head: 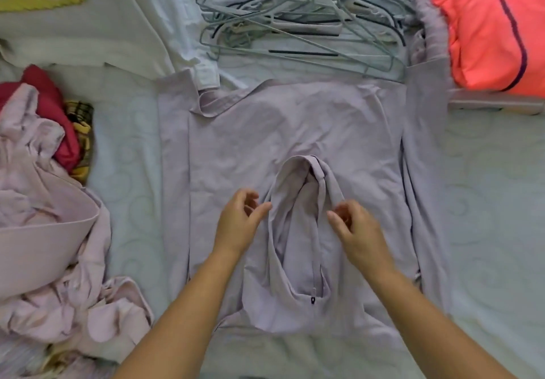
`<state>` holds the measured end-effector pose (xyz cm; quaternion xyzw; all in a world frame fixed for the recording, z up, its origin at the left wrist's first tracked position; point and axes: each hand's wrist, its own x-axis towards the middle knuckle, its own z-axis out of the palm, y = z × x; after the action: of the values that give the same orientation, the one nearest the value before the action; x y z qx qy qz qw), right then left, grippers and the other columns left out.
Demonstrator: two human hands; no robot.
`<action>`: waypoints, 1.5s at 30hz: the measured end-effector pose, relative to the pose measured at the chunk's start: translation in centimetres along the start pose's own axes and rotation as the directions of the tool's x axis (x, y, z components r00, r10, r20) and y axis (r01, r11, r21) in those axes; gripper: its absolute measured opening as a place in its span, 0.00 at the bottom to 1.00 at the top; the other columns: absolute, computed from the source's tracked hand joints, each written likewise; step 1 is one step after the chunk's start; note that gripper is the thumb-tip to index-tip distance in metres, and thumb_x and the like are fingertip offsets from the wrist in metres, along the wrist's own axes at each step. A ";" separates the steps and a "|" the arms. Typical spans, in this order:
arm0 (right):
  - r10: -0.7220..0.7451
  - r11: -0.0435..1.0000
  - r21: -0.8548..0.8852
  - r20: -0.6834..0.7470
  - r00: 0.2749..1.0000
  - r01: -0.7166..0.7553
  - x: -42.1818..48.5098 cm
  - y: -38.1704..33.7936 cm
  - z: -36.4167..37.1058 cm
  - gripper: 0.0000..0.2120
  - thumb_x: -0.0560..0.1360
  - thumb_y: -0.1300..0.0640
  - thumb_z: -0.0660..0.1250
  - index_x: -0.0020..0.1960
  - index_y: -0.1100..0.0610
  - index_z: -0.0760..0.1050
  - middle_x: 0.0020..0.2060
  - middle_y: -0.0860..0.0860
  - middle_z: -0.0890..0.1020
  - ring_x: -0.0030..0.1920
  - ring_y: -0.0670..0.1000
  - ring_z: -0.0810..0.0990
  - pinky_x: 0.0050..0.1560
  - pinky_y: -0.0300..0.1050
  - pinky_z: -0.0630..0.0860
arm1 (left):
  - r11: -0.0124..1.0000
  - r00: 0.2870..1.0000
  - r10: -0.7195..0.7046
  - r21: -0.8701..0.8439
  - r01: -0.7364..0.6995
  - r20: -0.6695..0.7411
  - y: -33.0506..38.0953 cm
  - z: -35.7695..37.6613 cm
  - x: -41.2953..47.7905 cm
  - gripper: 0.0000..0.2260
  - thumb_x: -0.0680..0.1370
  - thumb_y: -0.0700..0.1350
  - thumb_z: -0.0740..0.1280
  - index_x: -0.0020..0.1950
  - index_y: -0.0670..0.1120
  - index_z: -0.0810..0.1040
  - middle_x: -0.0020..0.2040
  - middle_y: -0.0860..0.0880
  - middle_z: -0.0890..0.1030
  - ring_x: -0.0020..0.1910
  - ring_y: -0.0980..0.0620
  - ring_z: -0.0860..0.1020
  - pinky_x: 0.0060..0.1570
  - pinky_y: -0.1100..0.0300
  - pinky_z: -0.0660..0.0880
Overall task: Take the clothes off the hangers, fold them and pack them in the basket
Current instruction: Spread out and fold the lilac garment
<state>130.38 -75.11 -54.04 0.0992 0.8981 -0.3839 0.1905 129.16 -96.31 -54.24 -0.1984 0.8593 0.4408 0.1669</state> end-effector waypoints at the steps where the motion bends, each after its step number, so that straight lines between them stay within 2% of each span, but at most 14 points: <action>1: 0.044 0.999 0.024 -0.030 0.999 -0.043 1.5 -1.0 0.8 0.10 0.75 0.51 0.67 0.49 0.57 0.71 0.42 0.51 0.75 0.42 0.51 0.73 0.41 0.42 0.67 | 1.000 1.000 0.004 -0.006 -0.004 0.030 0.9 1.0 1.1 0.09 0.73 0.46 0.71 0.48 0.46 0.73 0.38 0.54 0.74 0.36 0.56 0.73 0.38 0.70 0.68; 4: 0.180 0.977 -0.104 -0.047 0.983 -0.184 4.4 -1.8 2.4 0.15 0.73 0.48 0.67 0.51 0.58 0.69 0.49 0.54 0.76 0.50 0.56 0.75 0.43 0.47 0.66 | 0.993 0.995 -0.004 0.116 -0.007 0.095 2.1 3.1 2.9 0.10 0.74 0.47 0.70 0.50 0.44 0.74 0.42 0.51 0.77 0.42 0.49 0.75 0.44 0.56 0.71; 9: 0.155 0.977 -0.123 -0.136 0.979 -0.172 4.9 -0.7 1.0 0.04 0.73 0.57 0.64 0.44 0.59 0.71 0.44 0.58 0.79 0.47 0.60 0.76 0.39 0.47 0.65 | 0.977 0.986 0.162 0.145 -0.156 -0.031 2.0 2.4 2.4 0.03 0.74 0.39 0.64 0.44 0.45 0.71 0.37 0.50 0.73 0.38 0.48 0.71 0.40 0.54 0.68; 13: -0.097 0.991 0.070 -0.252 0.963 0.118 1.8 0.0 -2.9 0.04 0.71 0.66 0.65 0.43 0.59 0.73 0.37 0.49 0.75 0.39 0.52 0.75 0.38 0.34 0.67 | 0.812 0.788 0.575 0.271 -0.516 -0.221 0.6 -1.3 0.1 0.04 0.71 0.40 0.58 0.43 0.48 0.67 0.39 0.50 0.69 0.38 0.50 0.66 0.36 0.60 0.62; 17: -0.419 0.905 -0.145 -0.144 0.897 0.399 -2.7 3.3 -4.4 0.03 0.70 0.60 0.65 0.43 0.55 0.73 0.38 0.47 0.71 0.36 0.44 0.71 0.37 0.34 0.70 | 0.549 0.639 0.769 0.506 -0.665 0.007 -3.2 -2.7 -3.1 0.05 0.71 0.40 0.59 0.45 0.47 0.66 0.42 0.50 0.66 0.39 0.48 0.66 0.30 0.57 0.69; 22: -0.263 0.903 -0.294 0.201 0.944 0.314 -4.7 8.4 -2.6 0.10 0.66 0.57 0.77 0.43 0.54 0.78 0.39 0.47 0.75 0.36 0.51 0.78 0.31 0.46 0.75 | 0.487 0.753 0.551 0.595 -0.640 0.359 -8.6 -0.8 -4.3 0.11 0.64 0.43 0.73 0.38 0.45 0.72 0.35 0.48 0.71 0.30 0.45 0.73 0.27 0.61 0.62; 26: -0.096 0.988 -0.123 -0.024 0.995 0.093 -2.8 6.2 -2.5 0.06 0.75 0.56 0.67 0.49 0.58 0.76 0.42 0.47 0.73 0.39 0.48 0.75 0.41 0.44 0.71 | 0.951 0.988 0.154 0.275 -0.142 -0.026 -7.0 -0.6 -3.7 0.05 0.77 0.44 0.62 0.44 0.42 0.73 0.41 0.47 0.72 0.39 0.47 0.72 0.39 0.55 0.68; 30: 0.069 0.990 -0.115 -0.129 0.989 -0.084 1.4 4.7 -1.0 0.17 0.75 0.54 0.68 0.58 0.63 0.73 0.52 0.58 0.74 0.54 0.58 0.73 0.56 0.52 0.71 | 0.990 0.984 -0.138 -0.018 0.137 -0.114 -4.4 0.6 -1.0 0.09 0.75 0.45 0.69 0.46 0.43 0.70 0.40 0.49 0.73 0.37 0.52 0.71 0.38 0.59 0.65; 33: 0.187 0.972 -0.148 0.019 0.982 -0.182 3.3 4.4 -0.1 0.11 0.75 0.53 0.67 0.51 0.59 0.74 0.47 0.55 0.78 0.50 0.57 0.76 0.48 0.49 0.71 | 0.962 0.963 -0.270 -0.036 0.270 0.015 -4.4 1.4 0.5 0.06 0.74 0.40 0.69 0.45 0.43 0.72 0.39 0.49 0.75 0.40 0.50 0.72 0.41 0.60 0.66; 37: 0.165 0.985 -0.046 -0.029 0.986 -0.166 2.6 4.5 -0.1 0.07 0.75 0.54 0.67 0.47 0.58 0.73 0.44 0.54 0.77 0.48 0.57 0.76 0.45 0.47 0.69 | 0.891 0.964 -0.267 -0.383 0.243 -0.011 -4.2 0.1 1.1 0.06 0.74 0.36 0.69 0.42 0.46 0.76 0.38 0.48 0.76 0.40 0.51 0.73 0.44 0.59 0.70; 39: -0.052 0.983 -0.184 -0.191 0.980 0.017 1.5 4.9 0.1 0.13 0.75 0.53 0.65 0.53 0.61 0.72 0.51 0.58 0.75 0.53 0.58 0.73 0.52 0.48 0.69 | 0.984 0.972 -0.162 -0.102 0.146 -0.170 -4.5 -0.1 0.6 0.08 0.74 0.38 0.70 0.52 0.41 0.75 0.44 0.45 0.77 0.43 0.48 0.74 0.46 0.57 0.70; 41: -0.349 0.901 -0.334 -0.181 0.920 0.276 0.3 5.3 1.1 0.18 0.75 0.52 0.59 0.61 0.60 0.69 0.61 0.59 0.73 0.60 0.58 0.70 0.60 0.49 0.66 | 0.944 0.946 0.217 0.299 -0.141 -0.239 -4.7 0.6 -0.7 0.15 0.75 0.42 0.67 0.59 0.40 0.72 0.53 0.40 0.77 0.52 0.44 0.73 0.53 0.54 0.68; 43: -0.545 0.766 -0.424 -0.029 0.838 0.483 -0.2 5.8 2.4 0.22 0.76 0.53 0.57 0.68 0.57 0.65 0.69 0.57 0.68 0.68 0.55 0.65 0.67 0.50 0.62 | 0.736 0.844 0.536 0.502 -0.454 -0.023 -4.7 2.6 -2.3 0.17 0.75 0.47 0.60 0.63 0.44 0.69 0.61 0.41 0.76 0.60 0.47 0.69 0.59 0.54 0.64; 45: -0.617 0.661 -0.483 0.086 0.782 0.575 -0.2 6.1 3.7 0.23 0.78 0.51 0.55 0.71 0.56 0.62 0.72 0.56 0.65 0.72 0.54 0.62 0.71 0.52 0.58 | 0.557 0.789 0.591 0.621 -0.551 0.170 -6.0 4.8 -3.7 0.22 0.75 0.52 0.58 0.67 0.46 0.67 0.68 0.43 0.72 0.68 0.48 0.64 0.65 0.52 0.60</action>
<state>133.52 -73.65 -60.27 -0.2351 0.9539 -0.1831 0.0343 135.79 -94.84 -59.31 0.1475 0.9774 0.1436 0.0473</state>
